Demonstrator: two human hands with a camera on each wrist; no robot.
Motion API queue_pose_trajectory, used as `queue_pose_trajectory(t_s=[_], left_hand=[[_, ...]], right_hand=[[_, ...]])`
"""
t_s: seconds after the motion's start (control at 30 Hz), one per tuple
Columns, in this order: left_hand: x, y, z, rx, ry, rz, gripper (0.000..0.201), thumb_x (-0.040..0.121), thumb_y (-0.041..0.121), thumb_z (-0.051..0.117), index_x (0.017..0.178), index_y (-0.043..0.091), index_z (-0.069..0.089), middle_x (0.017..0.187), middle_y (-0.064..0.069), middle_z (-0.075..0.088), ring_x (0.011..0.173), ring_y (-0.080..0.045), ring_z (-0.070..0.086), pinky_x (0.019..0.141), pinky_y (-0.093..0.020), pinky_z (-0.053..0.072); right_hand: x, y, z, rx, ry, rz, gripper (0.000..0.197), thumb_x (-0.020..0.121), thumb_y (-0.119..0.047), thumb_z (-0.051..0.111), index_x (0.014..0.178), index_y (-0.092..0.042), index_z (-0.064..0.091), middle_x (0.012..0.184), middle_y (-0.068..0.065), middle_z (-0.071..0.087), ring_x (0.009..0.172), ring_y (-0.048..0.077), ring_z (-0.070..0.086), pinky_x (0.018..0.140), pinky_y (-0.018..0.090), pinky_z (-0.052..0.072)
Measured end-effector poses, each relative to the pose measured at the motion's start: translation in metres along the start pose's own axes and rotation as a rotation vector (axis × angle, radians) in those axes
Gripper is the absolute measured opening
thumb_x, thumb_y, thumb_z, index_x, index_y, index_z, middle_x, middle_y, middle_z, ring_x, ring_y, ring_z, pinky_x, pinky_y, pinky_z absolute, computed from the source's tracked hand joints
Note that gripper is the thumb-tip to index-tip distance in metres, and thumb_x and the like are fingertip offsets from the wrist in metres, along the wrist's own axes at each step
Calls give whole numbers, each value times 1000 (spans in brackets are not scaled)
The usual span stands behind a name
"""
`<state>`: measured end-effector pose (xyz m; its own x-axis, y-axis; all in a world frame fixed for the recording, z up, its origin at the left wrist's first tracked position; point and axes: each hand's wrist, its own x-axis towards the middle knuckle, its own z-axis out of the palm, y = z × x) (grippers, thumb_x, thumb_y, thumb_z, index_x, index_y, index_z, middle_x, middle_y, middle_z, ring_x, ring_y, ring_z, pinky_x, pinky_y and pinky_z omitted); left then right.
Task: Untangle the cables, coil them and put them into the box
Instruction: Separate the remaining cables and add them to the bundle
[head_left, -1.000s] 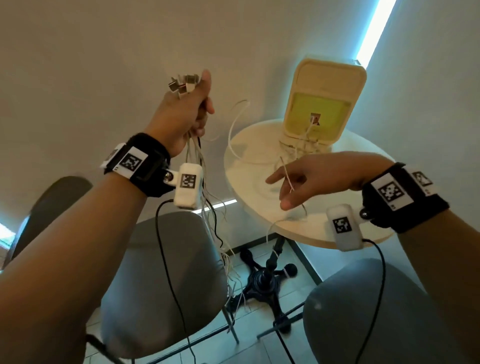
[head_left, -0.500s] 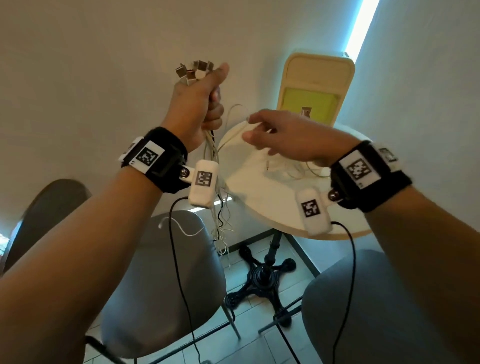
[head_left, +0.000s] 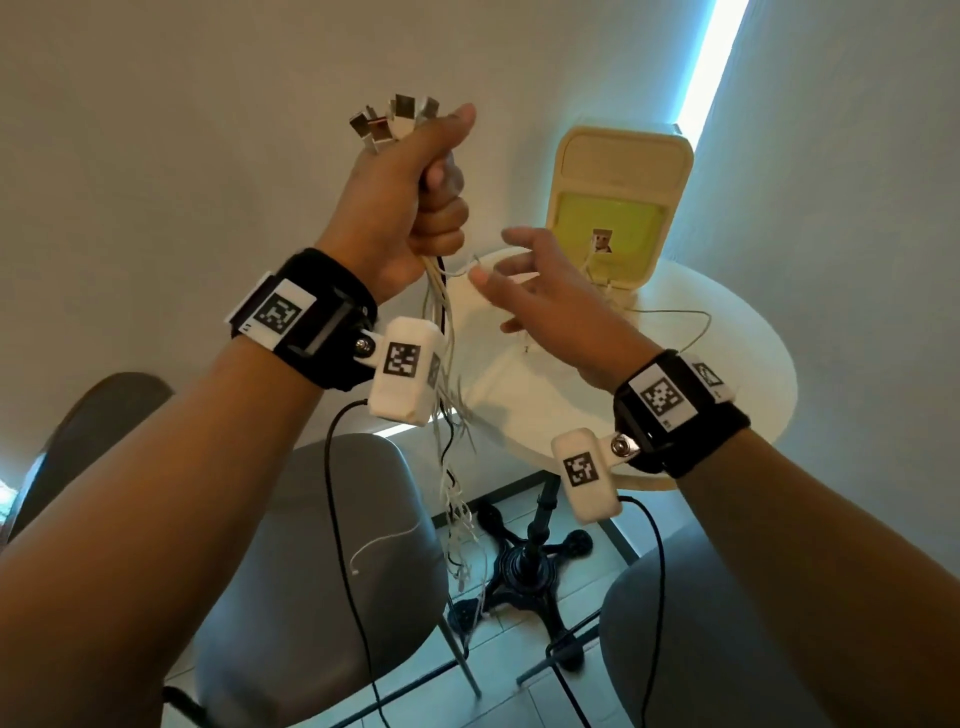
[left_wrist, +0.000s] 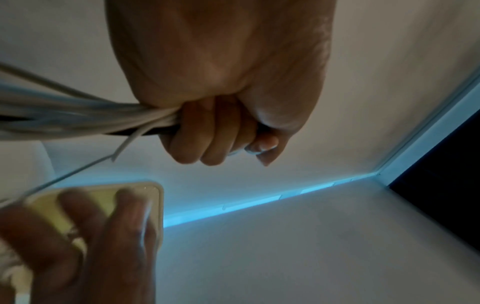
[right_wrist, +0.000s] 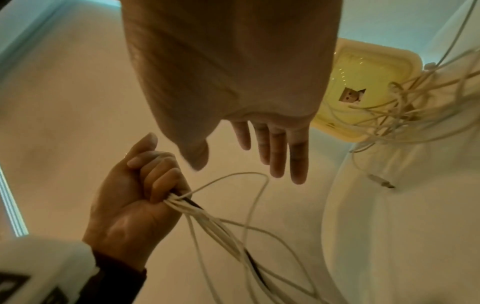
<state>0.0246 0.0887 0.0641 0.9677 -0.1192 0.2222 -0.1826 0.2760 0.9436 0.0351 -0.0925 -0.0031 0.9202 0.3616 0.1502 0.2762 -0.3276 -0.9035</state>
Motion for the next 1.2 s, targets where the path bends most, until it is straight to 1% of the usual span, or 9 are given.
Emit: queue_pose_trajectory(t_s=[0.1, 0.23, 0.33, 0.43, 0.53, 0.63, 0.83, 1.0, 1.2], left_hand=[[2, 3, 11, -52, -63, -5, 56, 108, 36, 59, 59, 22, 36, 48, 9, 24, 39, -9, 17, 37, -23, 21], [6, 14, 17, -97, -82, -2, 56, 108, 36, 58, 58, 23, 36, 49, 9, 22, 40, -8, 16, 37, -23, 19], [6, 14, 23, -81, -75, -19, 57, 108, 34, 57, 57, 23, 35, 48, 9, 20, 39, -8, 15, 37, -21, 17], [3, 11, 30, -56, -49, -16, 56, 108, 31, 57, 59, 23, 33, 48, 8, 21, 39, -9, 15, 37, -21, 16], [-1, 7, 43, -31, -46, 3, 54, 109, 28, 57, 61, 21, 33, 49, 7, 22, 41, -10, 15, 39, -23, 15], [-3, 6, 55, -18, -46, 17, 53, 108, 27, 58, 63, 19, 32, 49, 7, 23, 41, -10, 14, 39, -23, 15], [2, 14, 51, -63, 0, 23, 53, 107, 25, 59, 61, 21, 32, 49, 8, 21, 40, -9, 14, 38, -21, 17], [10, 23, 39, -77, 46, 65, 50, 106, 24, 60, 62, 23, 34, 51, 8, 22, 43, -10, 14, 39, -23, 18], [17, 38, 36, -18, 57, 146, 49, 106, 23, 58, 62, 25, 37, 52, 9, 24, 44, -10, 15, 40, -25, 18]], right_hand=[[-3, -10, 0, -102, -115, -72, 74, 95, -44, 75, 158, -31, 36, 120, -4, 62, 93, 7, 71, 80, 27, 60], [-11, -7, -9, -54, -196, -117, 19, 99, -21, 73, 118, -18, 69, 84, 5, 63, 68, 22, 67, 70, 36, 62], [-22, -4, -20, -237, -330, -95, 10, 99, -30, 71, 98, -21, 75, 79, 6, 65, 67, 19, 61, 68, 40, 60], [-23, -7, -32, -440, -297, -129, 13, 101, -27, 68, 110, -23, 77, 102, 2, 68, 83, 6, 61, 77, 27, 52], [-21, -16, -35, -167, -161, -159, 32, 104, -19, 60, 135, -25, 64, 125, -8, 66, 111, 2, 61, 97, 25, 50], [-23, -19, -20, -26, -231, -174, 24, 110, -28, 52, 126, -19, 66, 114, -6, 74, 108, 8, 69, 101, 36, 54], [-49, 10, -8, 1, -294, -158, 27, 115, -25, 41, 102, -15, 62, 88, 17, 72, 83, 39, 72, 82, 56, 62], [-67, 40, -3, -79, -368, -72, 23, 115, -23, 40, 114, -12, 60, 93, 13, 74, 81, 29, 72, 77, 38, 60], [-57, 25, -23, -251, -423, -106, 20, 103, -7, 53, 113, -16, 68, 99, -1, 78, 94, 11, 74, 94, 37, 60]])
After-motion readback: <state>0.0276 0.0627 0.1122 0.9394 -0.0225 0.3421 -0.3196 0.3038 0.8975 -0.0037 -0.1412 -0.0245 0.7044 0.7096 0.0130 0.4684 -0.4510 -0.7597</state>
